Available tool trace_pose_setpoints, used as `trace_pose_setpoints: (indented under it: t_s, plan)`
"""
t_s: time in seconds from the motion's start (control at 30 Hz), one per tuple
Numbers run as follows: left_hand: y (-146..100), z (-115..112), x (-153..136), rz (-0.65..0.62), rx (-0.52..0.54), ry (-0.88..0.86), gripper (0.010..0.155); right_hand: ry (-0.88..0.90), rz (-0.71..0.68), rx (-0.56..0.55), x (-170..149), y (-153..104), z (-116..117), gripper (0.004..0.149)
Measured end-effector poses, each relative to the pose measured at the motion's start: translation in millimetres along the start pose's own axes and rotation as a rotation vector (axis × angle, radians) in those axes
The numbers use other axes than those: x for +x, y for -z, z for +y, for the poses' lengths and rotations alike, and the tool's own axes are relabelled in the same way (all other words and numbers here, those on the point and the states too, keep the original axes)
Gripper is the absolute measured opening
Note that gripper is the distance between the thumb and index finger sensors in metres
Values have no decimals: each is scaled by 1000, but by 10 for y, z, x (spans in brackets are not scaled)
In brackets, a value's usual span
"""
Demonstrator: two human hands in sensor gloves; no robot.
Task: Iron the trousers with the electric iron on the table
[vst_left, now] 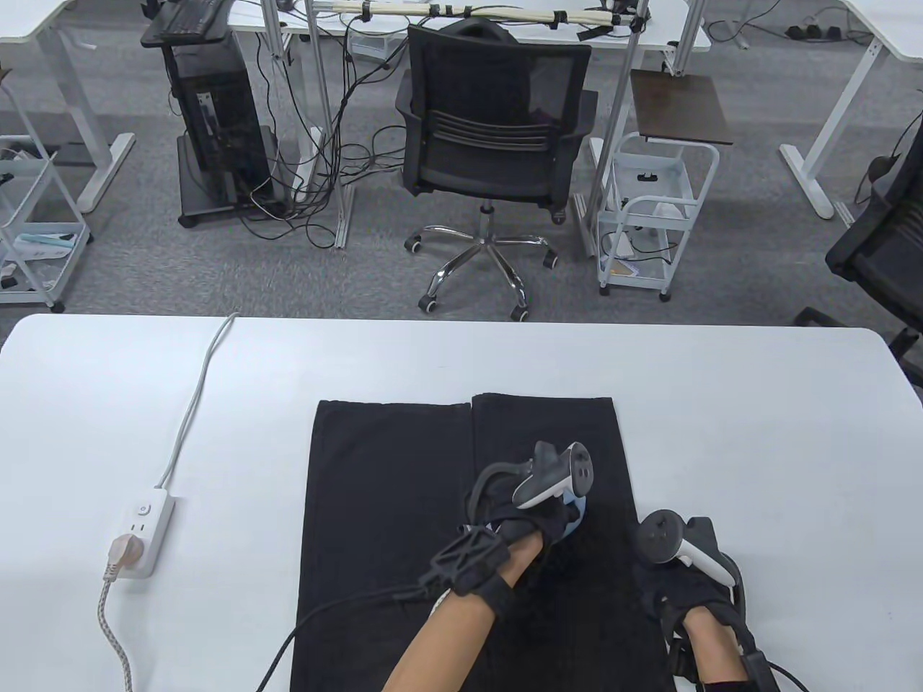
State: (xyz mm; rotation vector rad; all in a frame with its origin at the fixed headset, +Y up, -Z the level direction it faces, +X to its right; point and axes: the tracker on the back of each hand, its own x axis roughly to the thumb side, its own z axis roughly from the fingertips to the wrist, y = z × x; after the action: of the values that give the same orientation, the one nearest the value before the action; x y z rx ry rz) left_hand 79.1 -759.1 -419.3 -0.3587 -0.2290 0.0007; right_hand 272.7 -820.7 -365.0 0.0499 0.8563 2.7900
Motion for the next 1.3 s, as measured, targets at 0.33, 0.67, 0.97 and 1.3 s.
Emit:
trace_pose_setpoints:
  t_s: [0.33,0.67,0.97,1.3]
  plan:
    - [-1095,-447,429,-296,-21,100,53,13,-10,-21,-25,-15,15,65]
    - [-834,-348,402,-257,-2,82,54,10,-6,-14,-32,-16,8,66]
    - [129,29,210,-70,4,17,54,-8,6,-9,-13,-9,2,65]
    - [622,249,-354,150,12,-68,54,-14,11,-12,9,-3,9,66]
